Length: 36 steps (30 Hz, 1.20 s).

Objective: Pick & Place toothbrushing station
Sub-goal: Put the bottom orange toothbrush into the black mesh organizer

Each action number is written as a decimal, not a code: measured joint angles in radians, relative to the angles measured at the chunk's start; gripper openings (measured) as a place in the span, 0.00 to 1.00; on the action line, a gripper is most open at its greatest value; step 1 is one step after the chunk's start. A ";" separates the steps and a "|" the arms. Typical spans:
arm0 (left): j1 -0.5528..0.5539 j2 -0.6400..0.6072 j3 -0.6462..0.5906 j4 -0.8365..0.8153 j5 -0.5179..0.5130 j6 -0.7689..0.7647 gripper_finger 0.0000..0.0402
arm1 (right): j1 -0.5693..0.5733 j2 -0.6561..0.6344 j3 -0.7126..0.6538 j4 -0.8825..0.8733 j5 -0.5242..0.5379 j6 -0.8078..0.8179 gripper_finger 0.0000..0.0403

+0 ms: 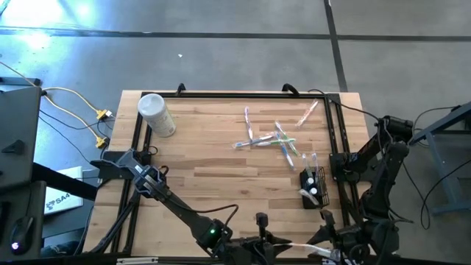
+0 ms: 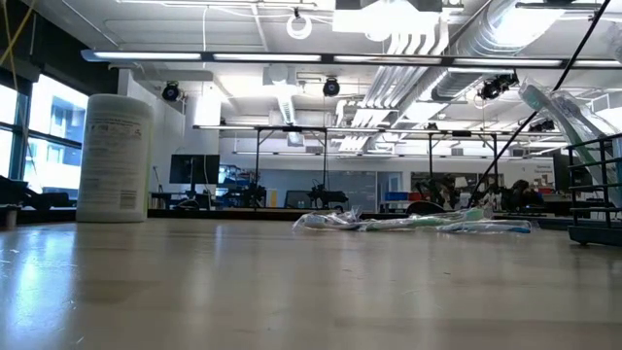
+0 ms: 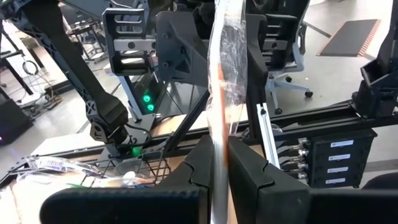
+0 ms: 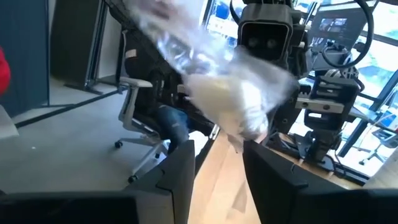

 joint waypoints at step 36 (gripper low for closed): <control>0.010 0.002 -0.001 -0.029 0.016 -0.014 0.05 | -0.023 0.000 0.000 -0.005 0.003 -0.026 0.23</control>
